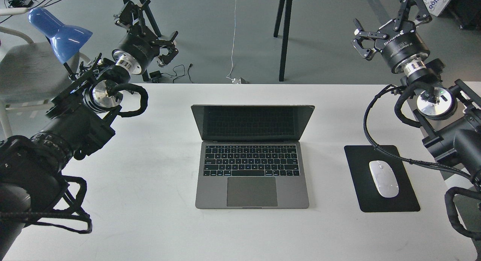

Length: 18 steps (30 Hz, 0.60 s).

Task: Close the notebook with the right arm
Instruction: 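Swing the right gripper over toward the top of the laptop screen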

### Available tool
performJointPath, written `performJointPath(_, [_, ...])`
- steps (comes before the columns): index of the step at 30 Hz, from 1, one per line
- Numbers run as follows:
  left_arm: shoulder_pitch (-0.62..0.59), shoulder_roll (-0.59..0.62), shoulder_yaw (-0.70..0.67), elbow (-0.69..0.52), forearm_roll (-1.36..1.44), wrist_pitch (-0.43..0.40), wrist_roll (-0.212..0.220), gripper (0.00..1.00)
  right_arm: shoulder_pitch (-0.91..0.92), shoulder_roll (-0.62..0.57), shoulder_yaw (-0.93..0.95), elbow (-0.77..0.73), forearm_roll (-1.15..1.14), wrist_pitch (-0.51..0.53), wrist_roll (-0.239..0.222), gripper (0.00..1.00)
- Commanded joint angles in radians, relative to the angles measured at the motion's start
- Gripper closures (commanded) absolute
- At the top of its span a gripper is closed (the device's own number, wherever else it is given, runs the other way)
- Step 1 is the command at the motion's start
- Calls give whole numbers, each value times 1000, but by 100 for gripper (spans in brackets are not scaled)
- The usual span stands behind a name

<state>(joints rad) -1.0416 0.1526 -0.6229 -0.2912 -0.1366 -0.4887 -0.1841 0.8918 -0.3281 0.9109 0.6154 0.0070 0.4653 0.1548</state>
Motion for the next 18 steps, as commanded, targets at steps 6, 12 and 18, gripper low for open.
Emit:
performJointPath(6, [0,1,2,0,0,0,2,0,168,20,-384,4,-10,-112,-21,0])
performJointPath(12, [0,-1,2,0,0,0,2,0,268,40,-589,53,-10,-143,-107,0])
performJointPath(18, [0,-1,3,0,2,0,5,0,271,12,-678,220,-10,-168,-112,0])
